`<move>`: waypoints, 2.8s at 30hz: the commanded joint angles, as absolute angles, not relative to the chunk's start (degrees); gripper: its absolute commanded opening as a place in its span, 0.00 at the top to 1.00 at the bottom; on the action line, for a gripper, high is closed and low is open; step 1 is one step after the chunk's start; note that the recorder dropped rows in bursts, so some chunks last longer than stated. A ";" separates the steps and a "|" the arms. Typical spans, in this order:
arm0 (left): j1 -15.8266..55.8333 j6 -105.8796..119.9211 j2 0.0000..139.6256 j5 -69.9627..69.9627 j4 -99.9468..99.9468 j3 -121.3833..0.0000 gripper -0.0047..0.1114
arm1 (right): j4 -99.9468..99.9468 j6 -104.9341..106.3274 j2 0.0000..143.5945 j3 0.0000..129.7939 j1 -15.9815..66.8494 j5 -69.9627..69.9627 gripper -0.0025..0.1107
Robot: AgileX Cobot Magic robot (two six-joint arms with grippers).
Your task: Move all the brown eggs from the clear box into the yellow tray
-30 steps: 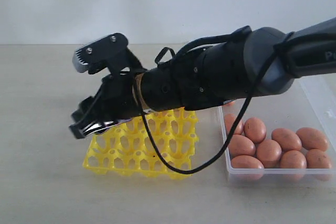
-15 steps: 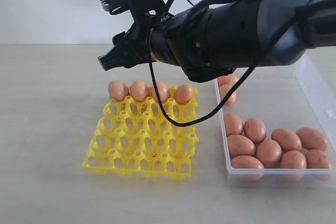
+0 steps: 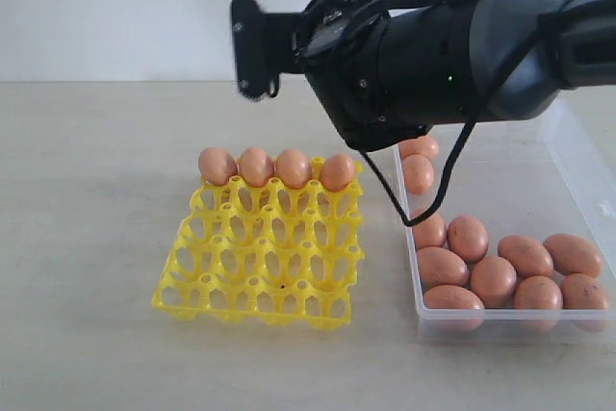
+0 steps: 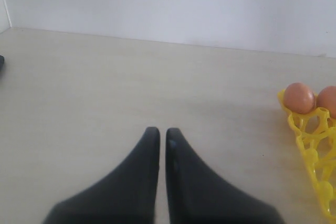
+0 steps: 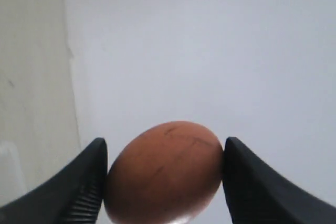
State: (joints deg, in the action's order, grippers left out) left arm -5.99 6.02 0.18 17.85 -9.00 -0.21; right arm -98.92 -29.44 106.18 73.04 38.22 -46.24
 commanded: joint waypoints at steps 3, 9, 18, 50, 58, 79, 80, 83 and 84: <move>-6.14 6.25 0.00 17.60 -9.03 0.00 0.92 | -64.98 -20.08 105.09 73.32 34.90 -60.74 0.98; -6.14 6.25 0.00 17.60 -9.03 0.00 0.92 | -26.89 -6.39 100.35 73.32 35.36 -30.35 0.98; -6.14 6.25 0.00 17.60 -9.03 0.00 0.92 | 5.56 13.30 105.42 73.32 36.59 8.30 0.98; -6.14 6.25 0.00 17.50 -9.03 0.00 0.92 | -12.52 8.87 119.14 73.32 38.69 20.67 0.98; -6.14 6.25 0.00 17.62 -9.03 0.00 0.92 | -9.76 9.05 121.41 73.32 38.33 19.09 0.98; -6.14 6.25 0.00 17.62 -9.03 0.00 0.92 | -1.72 16.07 125.53 73.32 38.23 26.69 0.98; -6.14 6.25 0.00 17.62 -9.03 0.00 0.92 | -1.72 16.07 125.79 73.32 38.23 26.59 0.98; -6.14 6.25 0.00 17.50 -9.03 0.00 0.92 | -1.72 16.07 126.75 73.32 38.23 26.59 0.98; -6.14 6.25 0.00 17.39 -9.03 0.00 0.92 | -1.72 16.07 127.01 73.32 38.23 26.72 0.98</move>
